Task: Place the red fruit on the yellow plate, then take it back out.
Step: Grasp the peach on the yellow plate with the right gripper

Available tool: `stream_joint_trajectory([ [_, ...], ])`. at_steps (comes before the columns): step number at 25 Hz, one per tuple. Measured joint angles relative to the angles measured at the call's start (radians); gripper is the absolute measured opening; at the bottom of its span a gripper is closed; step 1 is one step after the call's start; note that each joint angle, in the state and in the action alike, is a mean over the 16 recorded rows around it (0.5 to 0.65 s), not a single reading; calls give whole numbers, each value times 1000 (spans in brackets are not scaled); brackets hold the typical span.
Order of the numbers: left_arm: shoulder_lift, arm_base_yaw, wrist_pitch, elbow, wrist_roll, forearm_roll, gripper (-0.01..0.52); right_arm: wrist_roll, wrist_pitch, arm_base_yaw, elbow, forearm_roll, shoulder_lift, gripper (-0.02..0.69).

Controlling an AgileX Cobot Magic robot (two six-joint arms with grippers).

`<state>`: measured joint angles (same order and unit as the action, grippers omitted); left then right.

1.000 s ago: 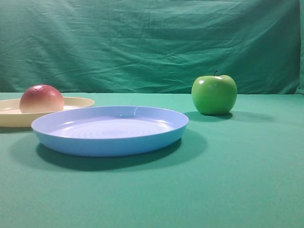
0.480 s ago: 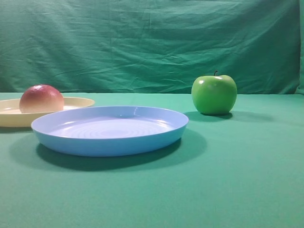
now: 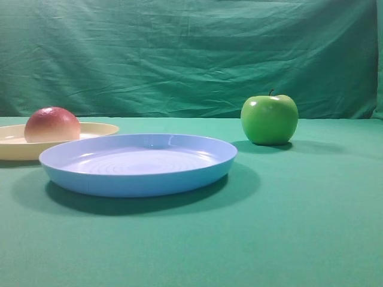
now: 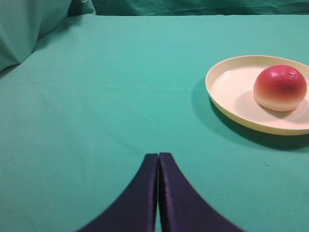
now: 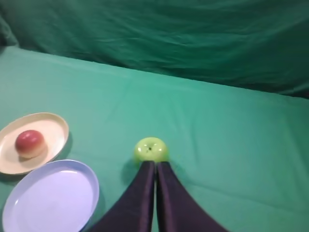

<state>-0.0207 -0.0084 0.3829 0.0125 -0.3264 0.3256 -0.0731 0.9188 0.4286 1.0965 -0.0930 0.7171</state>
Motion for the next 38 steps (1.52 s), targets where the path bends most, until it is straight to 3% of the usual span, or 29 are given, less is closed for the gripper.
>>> stream_joint_trajectory([
  [14,0,0,0,0,0,0,0,-1,-308,-263,-551,-2,-466,0],
  [27,0,0,0,0,0,0,0,-3,-498,-296,-977,10,-716,0],
  [38,0,0,0,0,0,0,0,-10,-534,-296,-1113,58,-728,0],
])
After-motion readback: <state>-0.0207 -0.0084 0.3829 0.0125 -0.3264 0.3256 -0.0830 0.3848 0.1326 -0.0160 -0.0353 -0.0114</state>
